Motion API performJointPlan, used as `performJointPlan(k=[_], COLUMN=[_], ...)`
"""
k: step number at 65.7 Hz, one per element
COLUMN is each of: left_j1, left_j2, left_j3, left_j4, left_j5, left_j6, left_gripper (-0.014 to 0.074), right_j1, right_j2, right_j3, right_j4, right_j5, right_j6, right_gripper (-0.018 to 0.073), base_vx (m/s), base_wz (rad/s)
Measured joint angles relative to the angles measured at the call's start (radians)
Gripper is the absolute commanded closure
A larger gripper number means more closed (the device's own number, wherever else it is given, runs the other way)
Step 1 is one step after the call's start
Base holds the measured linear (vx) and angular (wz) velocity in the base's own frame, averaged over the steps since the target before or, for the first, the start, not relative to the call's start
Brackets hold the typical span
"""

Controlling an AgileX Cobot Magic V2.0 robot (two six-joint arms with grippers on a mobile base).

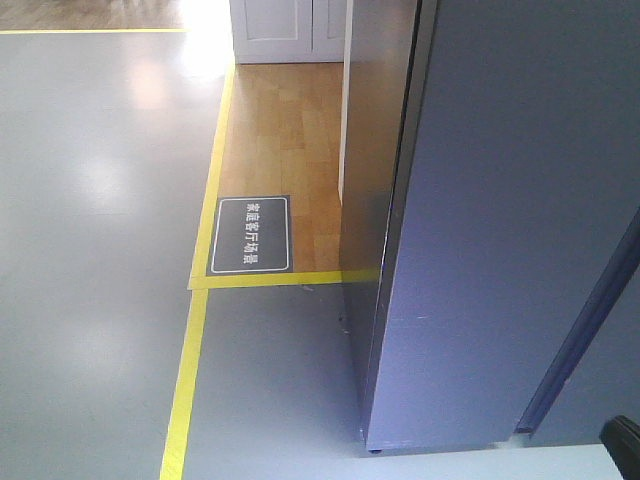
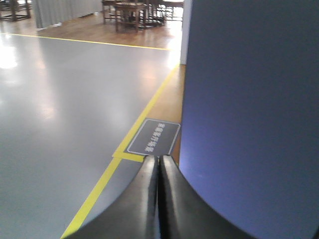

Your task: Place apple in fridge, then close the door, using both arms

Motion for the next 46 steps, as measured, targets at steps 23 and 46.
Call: performJointPlan(k=[23, 46], left_j1=[0.000, 0.000], left_j2=[0.000, 0.000], left_j3=[0.000, 0.000], left_j4=[0.000, 0.000], left_j5=[0.000, 0.000], left_j6=[0.000, 0.000], left_gripper=[0.0602, 0.0602], right_j1=[0.000, 0.000], right_j2=[-0.029, -0.029], right_j3=[0.018, 0.085], right_j4=[-0.389, -0.491], right_j5=[-0.039, -0.165], right_j6=[0.410, 0.531], right_gripper=[0.0562, 0.0562], base_vx=[0.00, 0.00], base_wz=[0.00, 0.00])
